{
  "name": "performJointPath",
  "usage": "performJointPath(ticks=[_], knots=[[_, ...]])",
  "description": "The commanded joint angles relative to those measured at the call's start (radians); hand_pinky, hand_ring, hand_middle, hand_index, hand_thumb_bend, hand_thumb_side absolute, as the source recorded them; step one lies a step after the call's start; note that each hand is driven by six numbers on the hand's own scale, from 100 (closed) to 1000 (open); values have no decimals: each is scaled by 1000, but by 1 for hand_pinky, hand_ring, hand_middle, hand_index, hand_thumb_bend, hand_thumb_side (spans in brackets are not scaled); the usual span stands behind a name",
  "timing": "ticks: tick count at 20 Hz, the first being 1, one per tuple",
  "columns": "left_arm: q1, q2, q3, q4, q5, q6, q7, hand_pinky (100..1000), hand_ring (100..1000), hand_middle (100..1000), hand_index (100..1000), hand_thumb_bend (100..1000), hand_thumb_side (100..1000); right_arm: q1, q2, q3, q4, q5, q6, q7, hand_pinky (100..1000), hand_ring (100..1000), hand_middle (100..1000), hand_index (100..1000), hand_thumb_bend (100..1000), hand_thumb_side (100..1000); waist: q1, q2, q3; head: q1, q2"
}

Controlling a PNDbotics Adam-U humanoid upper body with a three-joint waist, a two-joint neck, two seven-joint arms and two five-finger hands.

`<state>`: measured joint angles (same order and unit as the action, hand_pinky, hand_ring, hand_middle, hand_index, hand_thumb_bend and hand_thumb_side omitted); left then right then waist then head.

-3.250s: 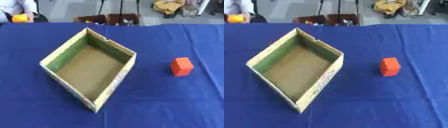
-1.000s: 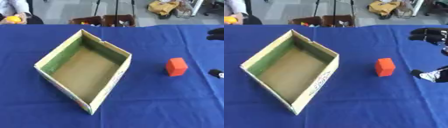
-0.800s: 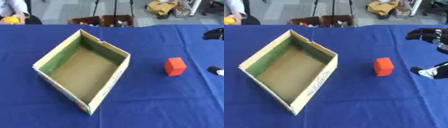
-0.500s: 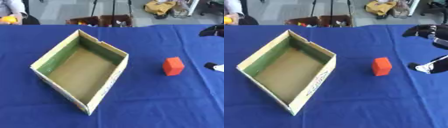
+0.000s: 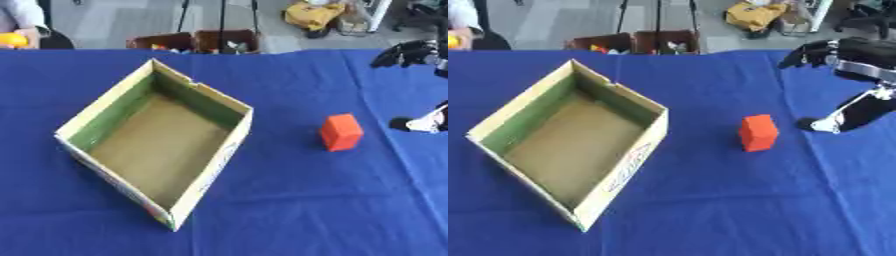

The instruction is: Pick up objects on the table and place them in the box.

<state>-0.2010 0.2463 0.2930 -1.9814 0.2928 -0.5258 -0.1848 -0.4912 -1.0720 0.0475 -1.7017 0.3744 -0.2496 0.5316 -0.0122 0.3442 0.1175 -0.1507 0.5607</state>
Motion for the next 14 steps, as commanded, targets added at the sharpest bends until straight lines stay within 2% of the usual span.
performJointPath(ticks=[1, 9, 14], knots=[[-6, 13, -2, -19, 7, 2, -5, 540, 716, 816, 896, 100, 940, -37, -5, 10, -1, -19, 2, 49, 795, 860, 874, 938, 476, 257, -14, -28, 2, -12, -11], [-7, 11, -5, -19, 13, 5, -10, 540, 716, 816, 896, 100, 935, -89, 42, 68, 3, -3, 15, 171, 790, 855, 858, 923, 453, 260, -12, -29, 8, -30, -12], [-10, 9, -8, -19, 16, 7, -14, 540, 716, 816, 896, 100, 934, -118, 77, 89, 46, 21, 30, 217, 790, 854, 857, 917, 451, 248, -12, -26, 16, -39, -13]])
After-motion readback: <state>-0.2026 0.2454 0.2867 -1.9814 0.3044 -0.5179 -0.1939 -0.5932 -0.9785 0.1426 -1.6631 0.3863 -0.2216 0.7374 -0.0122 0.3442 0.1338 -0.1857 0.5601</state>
